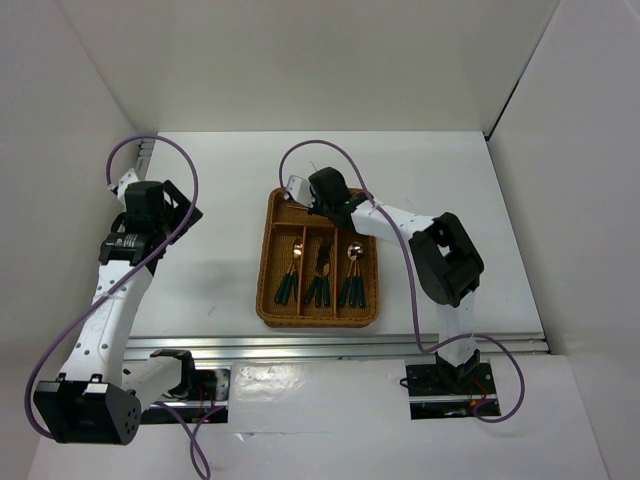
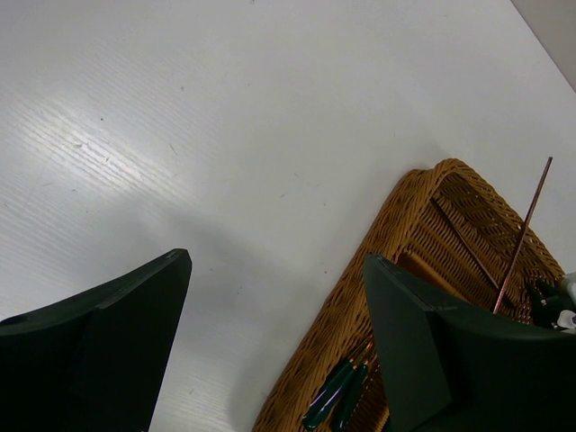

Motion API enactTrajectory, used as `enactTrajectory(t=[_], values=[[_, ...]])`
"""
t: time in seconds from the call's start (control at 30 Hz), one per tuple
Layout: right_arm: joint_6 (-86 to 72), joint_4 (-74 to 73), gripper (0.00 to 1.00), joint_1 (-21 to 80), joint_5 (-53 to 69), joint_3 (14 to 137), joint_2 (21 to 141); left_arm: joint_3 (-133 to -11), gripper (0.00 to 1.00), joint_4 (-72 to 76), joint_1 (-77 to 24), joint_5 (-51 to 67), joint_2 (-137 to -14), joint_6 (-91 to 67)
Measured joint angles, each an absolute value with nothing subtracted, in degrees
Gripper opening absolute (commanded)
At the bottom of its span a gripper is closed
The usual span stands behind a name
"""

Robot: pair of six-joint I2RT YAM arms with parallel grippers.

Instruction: Sort the eating utensils into containers

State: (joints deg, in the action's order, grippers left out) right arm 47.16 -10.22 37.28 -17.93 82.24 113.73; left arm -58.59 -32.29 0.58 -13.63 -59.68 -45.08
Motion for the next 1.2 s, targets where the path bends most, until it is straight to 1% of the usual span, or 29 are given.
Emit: enactTrajectory(t=[0.07,0.17,0.3,0.37,0.4,0.47,0.57,0.67,0.7,0.77,0.83,0.87,0.93,1.03,1.07,1.13,1.17,1.2], values=[[47.1,-10.5,0.19,37.2,-17.5,82.2,113.7,-58.6,0.92,-32.3,0.6,-13.6,-59.7,-45.1],[46.6,-10.4,0.24,37.1,-17.6,82.2,113.7,-58.6,0.92,-32.3,0.6,-13.6,-59.8,-45.0],[43.0,-11.6,0.38,36.2,-14.8,83.4,113.7,-58.6,0.92,-32.3,0.6,-13.6,-59.8,-45.0],[40.1,-13.5,0.43,34.5,-10.7,85.8,113.7,-58.6,0.92,-32.3,0.6,-13.6,-59.8,-45.0],[38.3,-14.1,0.50,33.3,-7.3,87.0,113.3,-58.6,0.92,-32.2,0.6,-13.6,-59.8,-45.0],[35.2,-14.3,0.55,30.6,-1.6,88.2,112.0,-58.6,0.92,-32.1,0.6,-13.5,-59.8,-45.0],[30.9,-14.2,0.55,26.9,5.2,88.4,108.9,-58.6,0.92,-32.1,0.6,-13.0,-60.1,-45.0],[27.9,-14.5,0.51,25.7,9.7,89.9,107.9,-58.6,0.92,-31.8,0.6,-12.6,-60.8,-44.9],[27.3,-14.7,0.48,25.8,11.4,90.7,108.2,-58.6,0.92,-31.8,0.6,-12.5,-61.1,-44.9],[25.7,-15.7,0.47,26.4,14.2,91.9,108.9,-58.5,0.93,-31.7,0.6,-12.3,-61.4,-44.6],[24.2,-16.5,0.46,26.7,16.4,92.8,110.0,-58.5,0.93,-31.7,0.6,-12.1,-61.5,-43.8],[23.5,-16.6,0.43,26.8,17.3,92.9,110.4,-58.5,0.93,-31.7,0.6,-12.0,-61.7,-43.6],[22.2,-17.4,0.40,27.0,18.5,92.9,111.1,-58.5,0.95,-31.5,0.6,-11.6,-62.1,-43.1],[20.2,-17.2,0.40,27.0,18.7,91.5,111.2,-58.3,0.97,-30.5,0.6,-9.2,-63.6,-41.5],[19.4,-16.8,0.52,27.0,18.3,90.7,111.0,-58.3,1.00,-30.1,0.6,-8.2,-64.4,-40.5],[17.6,-15.4,0.63,27.0,17.1,87.9,109.7,-58.3,1.00,-29.1,0.6,-6.1,-66.3,-39.0],[16.7,-14.7,0.72,27.0,16.2,86.1,108.6,-58.3,1.00,-28.8,0.6,-5.1,-67.1,-38.1],[15.8,-13.8,0.97,27.0,15.2,84.3,107.2,-58.2,1.00,-28.4,0.6,-4.1,-67.7,-37.2]])
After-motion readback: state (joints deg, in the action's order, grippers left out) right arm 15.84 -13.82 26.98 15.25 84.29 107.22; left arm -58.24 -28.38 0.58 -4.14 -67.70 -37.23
